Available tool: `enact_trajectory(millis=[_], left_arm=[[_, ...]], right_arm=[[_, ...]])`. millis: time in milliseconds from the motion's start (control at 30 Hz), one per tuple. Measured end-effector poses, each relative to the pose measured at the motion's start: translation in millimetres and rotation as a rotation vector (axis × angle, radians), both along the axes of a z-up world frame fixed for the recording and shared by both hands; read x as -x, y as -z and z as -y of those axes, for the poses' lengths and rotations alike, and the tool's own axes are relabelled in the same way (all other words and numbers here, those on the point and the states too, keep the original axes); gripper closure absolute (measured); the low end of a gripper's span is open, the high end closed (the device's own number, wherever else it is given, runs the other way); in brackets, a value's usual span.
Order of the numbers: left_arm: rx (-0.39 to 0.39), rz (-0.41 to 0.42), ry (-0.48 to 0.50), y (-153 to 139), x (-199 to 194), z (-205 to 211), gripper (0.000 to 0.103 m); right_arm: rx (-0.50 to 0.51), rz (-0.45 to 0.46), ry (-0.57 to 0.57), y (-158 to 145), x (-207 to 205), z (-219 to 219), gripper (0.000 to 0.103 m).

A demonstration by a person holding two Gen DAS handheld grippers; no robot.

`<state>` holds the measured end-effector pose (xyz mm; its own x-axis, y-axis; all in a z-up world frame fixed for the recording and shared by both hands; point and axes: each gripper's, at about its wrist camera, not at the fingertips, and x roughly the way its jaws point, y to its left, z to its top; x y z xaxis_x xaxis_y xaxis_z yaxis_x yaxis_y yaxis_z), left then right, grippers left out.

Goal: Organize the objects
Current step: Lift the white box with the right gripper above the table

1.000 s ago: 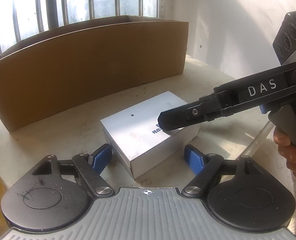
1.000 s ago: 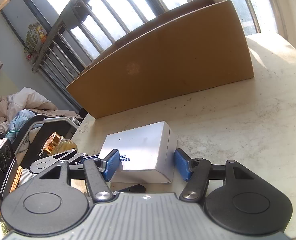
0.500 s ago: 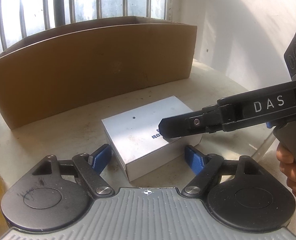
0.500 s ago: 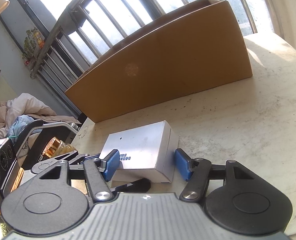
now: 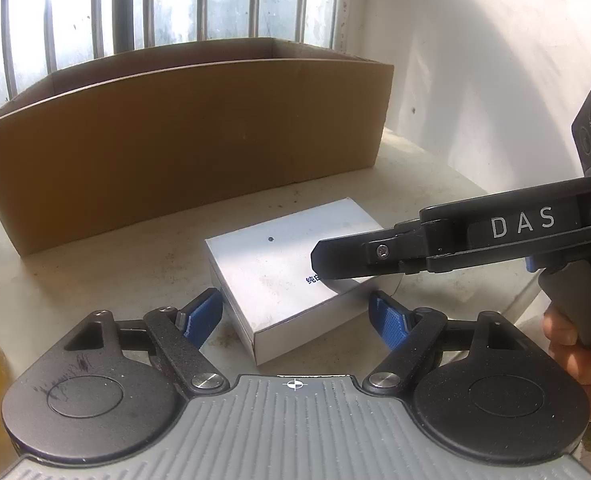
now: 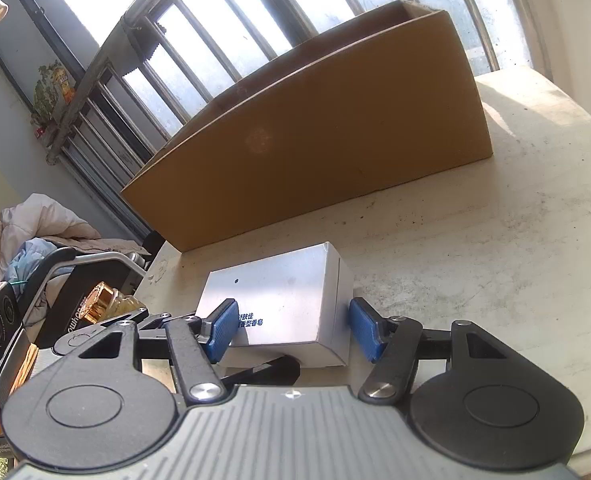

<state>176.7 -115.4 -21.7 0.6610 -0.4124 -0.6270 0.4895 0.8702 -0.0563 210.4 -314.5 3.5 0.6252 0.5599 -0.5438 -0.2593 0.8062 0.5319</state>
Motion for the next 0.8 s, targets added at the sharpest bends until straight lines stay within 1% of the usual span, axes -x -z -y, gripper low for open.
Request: enact_trajectory(millis=[400,800], left_arm=[[0.005,0.029,-0.015,-8,2,-1,0.023],[0.01,0.056,-0.036,-16,2,-5,0.023]], right_arm=[[0.006,0.033,0.013,-8,2,-4,0.038],[-0.015,0.059,0.028,-12,1,-8,0.038]])
